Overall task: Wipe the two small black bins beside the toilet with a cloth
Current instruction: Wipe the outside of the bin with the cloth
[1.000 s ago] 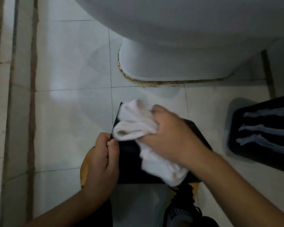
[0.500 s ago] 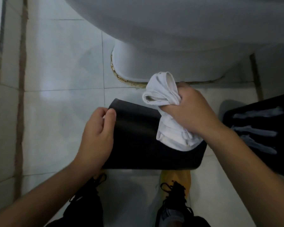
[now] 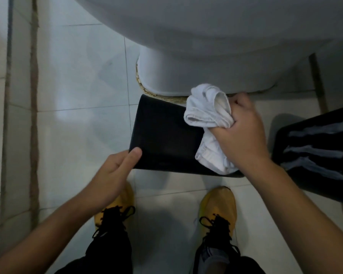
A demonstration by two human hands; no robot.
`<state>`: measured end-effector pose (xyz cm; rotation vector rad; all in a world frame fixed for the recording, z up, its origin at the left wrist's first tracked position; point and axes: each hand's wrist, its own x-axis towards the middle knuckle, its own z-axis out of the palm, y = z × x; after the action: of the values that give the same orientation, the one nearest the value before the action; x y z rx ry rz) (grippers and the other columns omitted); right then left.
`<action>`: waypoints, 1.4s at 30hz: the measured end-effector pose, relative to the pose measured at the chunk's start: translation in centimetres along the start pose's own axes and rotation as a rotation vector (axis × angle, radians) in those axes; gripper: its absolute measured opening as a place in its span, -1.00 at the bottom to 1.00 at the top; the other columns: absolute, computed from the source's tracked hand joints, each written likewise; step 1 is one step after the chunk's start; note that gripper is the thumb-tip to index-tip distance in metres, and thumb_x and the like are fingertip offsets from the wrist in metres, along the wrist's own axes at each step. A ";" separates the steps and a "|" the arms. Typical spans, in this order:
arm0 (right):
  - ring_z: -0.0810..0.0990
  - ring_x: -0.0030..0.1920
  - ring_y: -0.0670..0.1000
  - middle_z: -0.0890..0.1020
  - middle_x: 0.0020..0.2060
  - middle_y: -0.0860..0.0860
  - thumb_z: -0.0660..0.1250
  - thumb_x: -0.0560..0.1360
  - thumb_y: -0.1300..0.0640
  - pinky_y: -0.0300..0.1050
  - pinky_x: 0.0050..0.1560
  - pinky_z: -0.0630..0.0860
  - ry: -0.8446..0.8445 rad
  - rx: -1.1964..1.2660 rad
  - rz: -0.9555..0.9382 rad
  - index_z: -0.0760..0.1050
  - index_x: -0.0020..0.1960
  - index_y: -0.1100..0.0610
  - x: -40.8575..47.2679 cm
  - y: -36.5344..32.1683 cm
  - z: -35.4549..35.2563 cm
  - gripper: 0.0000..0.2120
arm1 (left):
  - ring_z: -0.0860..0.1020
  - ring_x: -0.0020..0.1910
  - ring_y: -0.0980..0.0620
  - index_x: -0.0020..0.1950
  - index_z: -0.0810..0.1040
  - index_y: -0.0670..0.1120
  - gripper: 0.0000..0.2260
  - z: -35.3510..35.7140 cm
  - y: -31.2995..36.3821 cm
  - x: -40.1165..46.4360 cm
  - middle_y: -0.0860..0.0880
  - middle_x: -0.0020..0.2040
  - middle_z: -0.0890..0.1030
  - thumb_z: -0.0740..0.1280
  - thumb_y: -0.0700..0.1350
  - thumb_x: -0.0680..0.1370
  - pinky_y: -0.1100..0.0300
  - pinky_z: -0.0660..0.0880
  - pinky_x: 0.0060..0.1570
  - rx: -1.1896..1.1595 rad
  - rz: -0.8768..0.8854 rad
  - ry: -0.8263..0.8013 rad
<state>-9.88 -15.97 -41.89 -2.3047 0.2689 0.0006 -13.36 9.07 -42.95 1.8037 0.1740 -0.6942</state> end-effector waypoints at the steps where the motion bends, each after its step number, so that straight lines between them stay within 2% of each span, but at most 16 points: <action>1: 0.54 -0.15 -0.02 0.48 -0.06 -0.02 0.47 0.47 0.03 -0.10 -0.17 0.52 0.015 0.024 0.026 0.48 -0.22 -0.01 0.0 0.0 -0.1 -0.81 | 0.65 -0.06 0.13 -0.04 0.66 -0.01 -0.62 0.4 -0.2 -0.3 0.09 -0.11 0.70 0.10 0.13 0.61 0.36 0.53 -0.14 0.068 0.052 0.055; 4: 0.58 -0.10 -0.01 0.49 -0.06 -0.05 0.49 0.47 0.04 -0.17 -0.09 0.54 0.075 0.121 0.090 0.51 -0.19 -0.05 -1.2 0.0 -1.2 -0.83 | 0.57 -0.32 -0.01 -0.20 0.58 -0.24 -0.48 1.5 0.7 -0.1 -0.14 -0.28 0.60 0.10 0.13 0.65 0.16 0.46 -0.36 0.140 0.193 0.180; 6: 0.58 -0.08 -0.02 0.49 -0.06 -0.05 0.50 0.47 0.04 -0.26 -0.10 0.51 0.134 0.159 0.105 0.47 -0.21 -0.07 -2.3 0.3 -1.9 -0.79 | 0.48 -0.40 -0.06 -0.27 0.49 -0.32 -0.43 1.7 2.0 0.5 -0.17 -0.39 0.51 0.10 0.14 0.64 0.15 0.38 -0.42 0.071 0.176 0.214; 11: 0.56 -0.12 0.04 0.46 -0.08 -0.04 0.50 0.47 0.12 -0.27 -0.11 0.49 0.180 0.110 0.139 0.51 -0.16 0.10 -4.0 1.8 -2.0 -0.83 | 0.50 -0.31 -0.06 -0.16 0.46 -0.46 -0.43 1.5 2.5 2.4 -0.24 -0.31 0.50 0.12 0.08 0.66 0.11 0.41 -0.27 -0.154 -0.027 0.243; 13: 0.52 -0.18 0.02 0.42 -0.13 -0.08 0.49 0.46 0.15 -0.23 -0.18 0.46 0.172 0.080 0.151 0.43 -0.25 -0.03 -4.0 1.8 -0.9 -0.74 | 0.53 -0.27 -0.12 -0.10 0.47 -0.48 -0.43 1.6 2.1 2.4 -0.33 -0.24 0.53 0.12 0.08 0.66 0.07 0.44 -0.20 -0.164 -0.068 0.213; 15: 0.45 -0.23 -0.02 0.39 -0.15 -0.09 0.44 0.43 0.23 -0.23 -0.23 0.37 0.183 -0.028 0.062 0.32 -0.29 -0.08 -4.2 1.0 0.6 -0.65 | 0.60 -0.16 -0.23 -0.08 0.53 -0.43 -0.45 1.9 1.9 2.2 -0.38 -0.13 0.59 0.12 0.08 0.66 0.00 0.52 -0.11 -0.178 -0.091 0.211; 18: 0.45 -0.17 0.01 0.43 -0.11 0.01 0.36 0.44 0.23 -0.08 -0.19 0.44 0.054 -0.047 -0.140 0.50 -0.16 0.12 -5.3 -0.9 3.3 -0.95 | 0.65 -0.16 -0.17 -0.14 0.61 -0.30 -0.52 2.1 1.9 2.5 -0.25 -0.15 0.67 0.14 0.06 0.67 -0.01 0.56 -0.09 -0.244 -0.124 0.261; 22: 0.45 -0.08 0.03 0.44 -0.07 0.07 0.40 0.41 0.12 -0.16 -0.12 0.42 -0.191 -0.154 -0.436 0.60 0.24 0.14 -6.4 -2.7 4.9 -0.60 | 0.52 -0.27 -0.08 -0.17 0.49 -0.36 -0.58 2.2 1.9 2.2 -0.33 -0.27 0.55 0.17 -0.04 0.68 -0.04 0.49 -0.24 -0.220 -0.088 0.277; 25: 0.50 -0.13 -0.06 0.44 -0.12 -0.03 0.39 0.50 0.14 -0.20 -0.15 0.36 -0.032 -0.094 -0.132 0.56 0.02 0.13 -3.7 -0.6 3.5 -0.88 | 0.65 -0.11 -0.18 -0.10 0.60 -0.32 -0.53 2.5 1.4 2.1 -0.34 -0.10 0.65 0.14 0.04 0.67 -0.14 0.57 -0.03 -0.257 -0.138 0.326; 28: 0.49 -0.11 0.07 0.40 -0.02 0.01 0.38 0.53 0.03 -0.07 -0.13 0.37 0.032 -0.268 0.179 0.44 -0.10 0.08 -0.5 1.9 1.3 -0.84 | 0.66 -0.05 -0.06 -0.08 0.64 -0.15 -0.59 3.0 1.2 1.9 -0.19 -0.07 0.68 0.12 0.07 0.67 0.02 0.61 0.02 -0.268 -0.203 0.315; 30: 0.43 -0.11 0.01 0.41 -0.01 -0.01 0.37 0.51 0.07 -0.12 -0.12 0.34 -0.023 -0.301 0.141 0.38 -0.14 0.05 -1.2 1.2 0.8 -0.83 | 0.67 -0.15 0.03 -0.12 0.65 -0.13 -0.59 3.2 1.6 1.9 -0.12 -0.14 0.69 0.12 0.06 0.67 0.16 0.62 -0.12 -0.257 -0.201 0.343; 33: 0.46 -0.16 -0.03 0.38 -0.12 -0.10 0.43 0.41 0.20 -0.28 -0.14 0.37 -0.074 -0.209 -0.093 0.41 -0.23 0.03 -4.3 -1.9 2.7 -0.79 | 0.65 -0.28 0.00 -0.20 0.59 -0.22 -0.61 3.5 1.7 2.1 -0.06 -0.28 0.68 0.16 -0.04 0.67 0.17 0.56 -0.25 -0.270 -0.175 0.346; 35: 0.47 -0.13 0.00 0.39 -0.11 -0.06 0.41 0.40 0.14 -0.16 -0.18 0.45 -0.173 -0.132 -0.241 0.58 -0.09 0.14 -5.9 -3.3 4.4 -0.89 | 0.61 -0.35 0.17 -0.23 0.51 -0.15 -0.73 3.8 1.5 1.7 0.08 -0.40 0.64 0.19 -0.28 0.65 0.27 0.56 -0.26 -0.249 -0.177 0.308; 36: 0.45 -0.11 0.00 0.37 -0.08 -0.04 0.38 0.40 0.09 -0.13 -0.19 0.45 -0.233 -0.119 -0.285 0.61 0.05 0.12 -5.8 -3.6 4.9 -0.75 | 0.62 -0.34 0.20 -0.21 0.52 -0.12 -0.73 3.8 1.6 1.5 0.10 -0.41 0.65 0.19 -0.36 0.62 0.28 0.59 -0.21 -0.241 -0.192 0.292; 39: 0.45 -0.06 0.03 0.35 -0.04 -0.06 0.41 0.43 0.08 -0.13 -0.14 0.36 -0.235 -0.224 -0.259 0.59 0.22 0.00 -4.0 -1.0 4.5 -0.65 | 0.67 -0.18 0.00 -0.09 0.62 -0.21 -0.75 3.6 1.5 1.9 -0.09 -0.21 0.71 0.19 -0.19 0.65 0.20 0.59 -0.16 -0.377 -0.297 0.310; 42: 0.48 -0.11 0.07 0.35 -0.08 -0.04 0.37 0.50 0.12 -0.15 -0.16 0.30 -0.109 -0.334 -0.056 0.55 -0.10 0.01 -2.4 3.5 1.3 -0.98 | 0.57 -0.18 -0.08 -0.07 0.53 -0.20 -0.73 2.7 1.6 2.2 -0.18 -0.19 0.58 0.16 -0.06 0.66 0.09 0.50 -0.18 -0.514 -0.465 0.384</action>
<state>-12.80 -16.85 -45.14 -2.6329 0.1572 0.1529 -11.89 5.57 -43.32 1.3830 0.9642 -0.5454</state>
